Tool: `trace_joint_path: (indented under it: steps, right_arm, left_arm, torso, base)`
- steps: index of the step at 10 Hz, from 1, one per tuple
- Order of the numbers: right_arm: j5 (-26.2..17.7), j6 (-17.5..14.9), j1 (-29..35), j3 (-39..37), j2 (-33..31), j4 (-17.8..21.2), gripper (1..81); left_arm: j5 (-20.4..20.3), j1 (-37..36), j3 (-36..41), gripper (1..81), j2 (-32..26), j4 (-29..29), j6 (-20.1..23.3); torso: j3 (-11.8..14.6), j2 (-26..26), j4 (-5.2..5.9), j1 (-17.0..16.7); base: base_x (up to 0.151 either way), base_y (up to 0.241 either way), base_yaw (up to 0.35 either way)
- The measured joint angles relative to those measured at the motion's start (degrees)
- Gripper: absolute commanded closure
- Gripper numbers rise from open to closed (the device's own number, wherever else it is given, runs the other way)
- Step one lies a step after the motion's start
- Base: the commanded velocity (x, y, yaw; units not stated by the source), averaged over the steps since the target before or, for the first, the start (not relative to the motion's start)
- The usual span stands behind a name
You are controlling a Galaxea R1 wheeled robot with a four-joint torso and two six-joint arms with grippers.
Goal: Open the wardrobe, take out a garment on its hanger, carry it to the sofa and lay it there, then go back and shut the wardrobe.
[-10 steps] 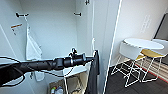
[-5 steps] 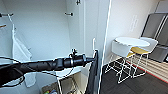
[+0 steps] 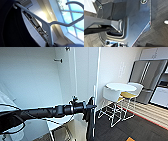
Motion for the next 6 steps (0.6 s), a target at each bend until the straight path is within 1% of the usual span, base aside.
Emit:
trace_joint_path:
  steps: [3,6]
  right_arm:
    - [0.0,0.0,0.0,0.0,0.0,0.0,1.0]
    - [-0.1,0.0,0.0,0.0,0.3,0.0,1.0]
  left_arm:
    - [-0.1,0.9,3.1,81.1,-0.2,1.9,0.0]
    - [-0.5,3.3,6.5,81.1,-2.5,4.1,0.2]
  torso:
    - [0.0,0.0,0.0,0.0]
    - [0.0,0.0,0.0,0.0]
  base:
    - [0.0,0.0,-0.232]
    - [0.0,0.0,-0.233]
